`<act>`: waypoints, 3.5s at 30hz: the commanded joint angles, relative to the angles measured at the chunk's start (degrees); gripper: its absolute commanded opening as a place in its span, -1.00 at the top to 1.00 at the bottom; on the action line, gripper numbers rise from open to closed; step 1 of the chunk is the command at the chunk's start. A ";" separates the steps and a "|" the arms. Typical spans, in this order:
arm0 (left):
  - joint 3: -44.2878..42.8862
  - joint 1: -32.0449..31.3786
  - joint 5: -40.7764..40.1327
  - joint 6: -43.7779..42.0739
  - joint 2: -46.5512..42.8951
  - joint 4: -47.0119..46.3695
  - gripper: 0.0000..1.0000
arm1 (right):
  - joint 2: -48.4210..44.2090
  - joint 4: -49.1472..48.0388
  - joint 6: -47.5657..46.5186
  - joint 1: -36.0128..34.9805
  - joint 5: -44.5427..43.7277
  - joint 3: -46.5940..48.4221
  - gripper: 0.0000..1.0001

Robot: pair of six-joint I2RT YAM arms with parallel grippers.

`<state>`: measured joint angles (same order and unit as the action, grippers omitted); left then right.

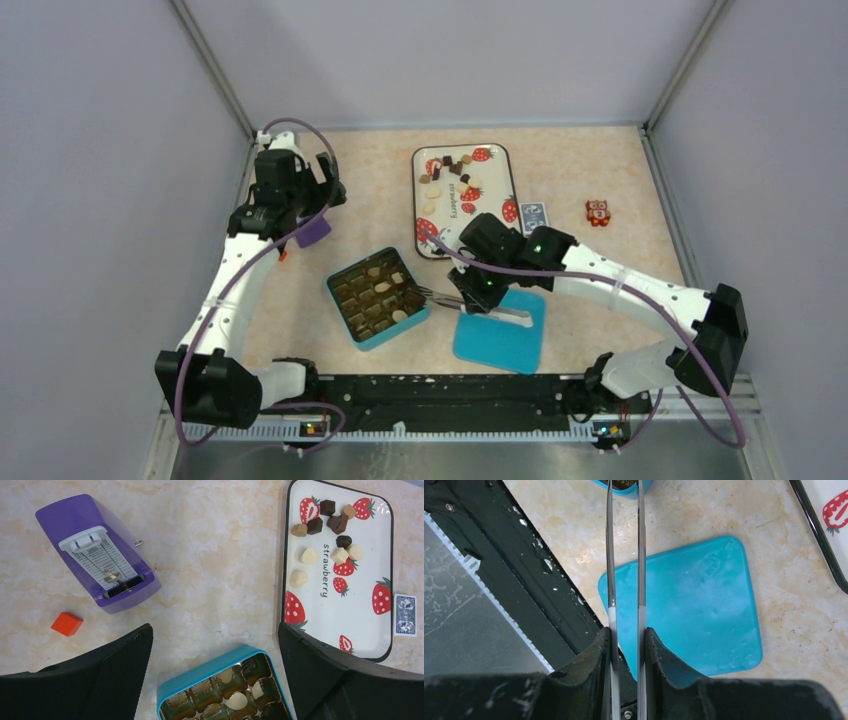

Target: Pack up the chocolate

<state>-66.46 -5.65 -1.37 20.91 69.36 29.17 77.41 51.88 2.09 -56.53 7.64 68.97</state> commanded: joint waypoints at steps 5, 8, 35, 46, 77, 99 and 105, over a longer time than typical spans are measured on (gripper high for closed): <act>-0.53 0.38 -0.26 0.08 -1.63 -1.13 -0.97 | -1.53 0.20 -0.07 -0.71 -1.45 0.45 0.67; -0.44 0.38 -0.09 0.10 -1.52 -1.13 -0.97 | -1.55 0.07 -0.07 -0.70 -1.17 0.78 0.54; -0.86 0.38 0.80 0.28 -1.30 -1.39 -0.98 | -4.01 -3.75 1.74 -0.61 -1.14 3.37 0.48; -1.07 0.38 -0.01 0.10 -1.54 -0.87 -0.98 | -7.72 -17.06 10.44 17.26 1.18 5.38 0.72; -1.90 0.44 -0.59 -0.41 0.30 -1.32 -0.97 | 28.57 -29.26 21.49 24.34 -13.67 25.30 0.26; -1.52 0.46 -0.75 -0.52 0.91 -1.57 -0.97 | 35.58 -28.66 20.43 24.37 -15.97 31.27 0.69; -1.87 0.46 -0.58 -0.52 1.35 -1.66 -0.97 | 28.64 -30.03 18.66 24.37 -19.16 25.87 0.83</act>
<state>-66.48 -5.58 -1.41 20.88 70.04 29.12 114.37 24.71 22.20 -32.73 -8.03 97.19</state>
